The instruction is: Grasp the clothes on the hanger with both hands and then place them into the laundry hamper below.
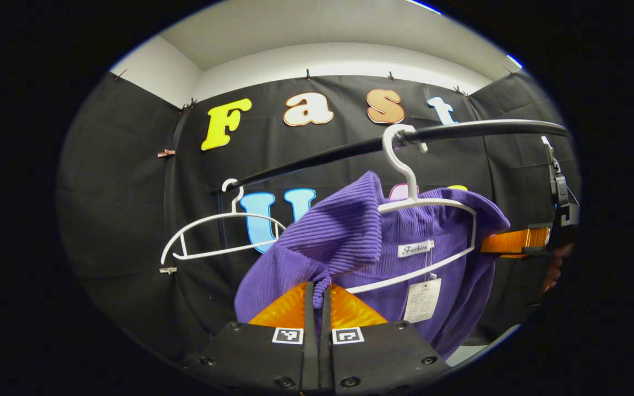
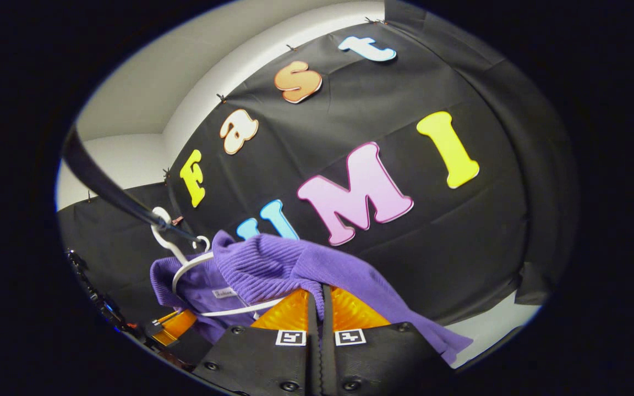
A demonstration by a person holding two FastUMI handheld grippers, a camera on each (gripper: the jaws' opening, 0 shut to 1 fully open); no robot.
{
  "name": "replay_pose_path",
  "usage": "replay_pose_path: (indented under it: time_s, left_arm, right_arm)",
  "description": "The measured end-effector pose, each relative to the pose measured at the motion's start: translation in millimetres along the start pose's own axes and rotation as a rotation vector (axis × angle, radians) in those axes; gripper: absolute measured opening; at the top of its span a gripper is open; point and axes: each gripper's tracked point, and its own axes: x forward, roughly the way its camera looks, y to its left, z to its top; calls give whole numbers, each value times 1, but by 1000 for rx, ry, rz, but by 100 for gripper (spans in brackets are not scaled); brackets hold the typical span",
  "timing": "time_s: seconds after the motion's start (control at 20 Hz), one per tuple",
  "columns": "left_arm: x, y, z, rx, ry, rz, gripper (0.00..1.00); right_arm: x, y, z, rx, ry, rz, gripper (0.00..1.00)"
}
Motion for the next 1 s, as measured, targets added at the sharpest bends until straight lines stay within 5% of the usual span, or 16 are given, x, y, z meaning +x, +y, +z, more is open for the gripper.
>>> replay_pose_path:
  time_s: [0.4, 0.8, 1.0]
  left_arm:
    - [15, 27, 10, -10, 30, 2, 5]
    - [19, 54, -6, -45, 88, 21, 5]
    - [12, 59, -39, -38, 158, 30, 5]
  right_arm:
    - [28, -24, 64, -93, -174, -85, 5]
    - [52, -69, 11, -53, -62, -181, 5]
    - [46, -68, -38, -19, 18, -166, 5]
